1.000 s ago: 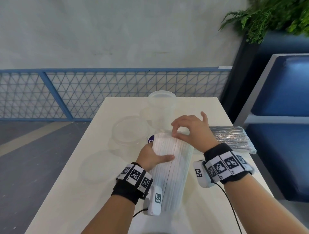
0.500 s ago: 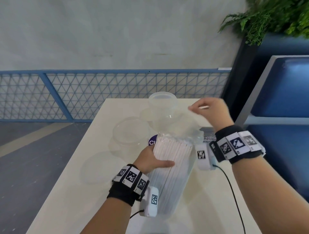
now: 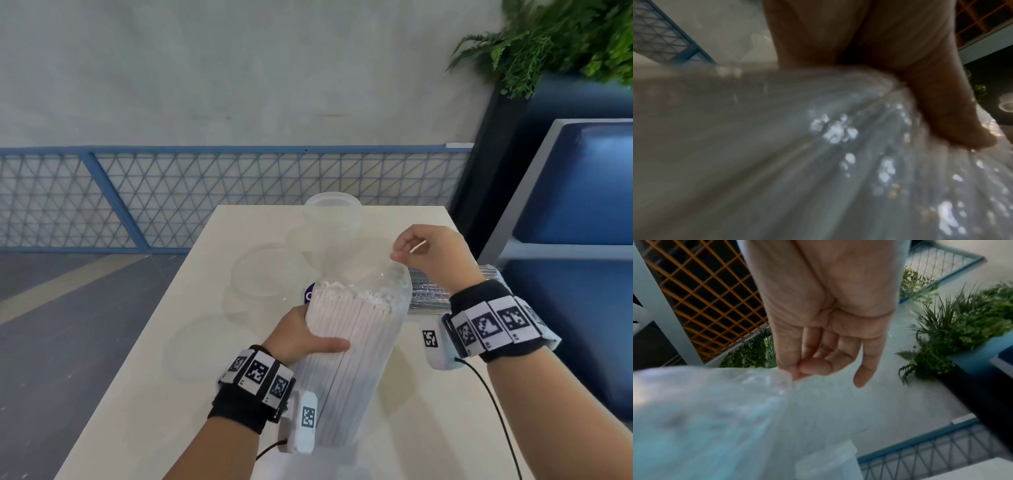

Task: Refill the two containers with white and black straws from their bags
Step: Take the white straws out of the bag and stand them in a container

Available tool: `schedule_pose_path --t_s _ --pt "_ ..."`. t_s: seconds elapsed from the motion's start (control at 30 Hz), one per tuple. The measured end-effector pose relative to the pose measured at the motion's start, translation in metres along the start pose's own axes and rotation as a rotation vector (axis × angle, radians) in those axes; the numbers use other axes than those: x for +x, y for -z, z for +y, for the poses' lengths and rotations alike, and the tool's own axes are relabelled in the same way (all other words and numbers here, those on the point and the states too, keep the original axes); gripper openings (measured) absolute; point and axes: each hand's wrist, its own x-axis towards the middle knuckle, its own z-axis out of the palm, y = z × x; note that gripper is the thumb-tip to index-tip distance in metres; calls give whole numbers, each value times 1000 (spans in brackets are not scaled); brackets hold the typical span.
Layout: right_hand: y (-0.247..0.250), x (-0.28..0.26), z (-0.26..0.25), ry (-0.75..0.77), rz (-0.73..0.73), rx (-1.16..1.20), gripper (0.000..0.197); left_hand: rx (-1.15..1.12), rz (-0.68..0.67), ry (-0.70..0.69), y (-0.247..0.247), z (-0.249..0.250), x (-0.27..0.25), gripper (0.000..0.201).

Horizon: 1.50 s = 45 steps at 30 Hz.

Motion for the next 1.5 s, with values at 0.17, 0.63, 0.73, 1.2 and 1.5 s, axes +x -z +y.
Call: schedule_pose_path --t_s 0.17,0.63,0.73,1.2,1.5 --pt "-14 -8 -28 58 209 221 6 27 48 -41 24 1 -19 55" --pt "-146 -49 -152 658 -234 -186 30 -16 377 -121 157 -33 -99 89" --pt "-160 -43 -168 529 -420 -91 27 27 406 -117 167 -37 -102 75" --pt "-180 -21 -195 536 -641 -227 41 93 430 -131 178 -35 -88 47" --pt "-201 -25 -187 578 -796 -456 48 107 236 2 161 -35 -83 50"
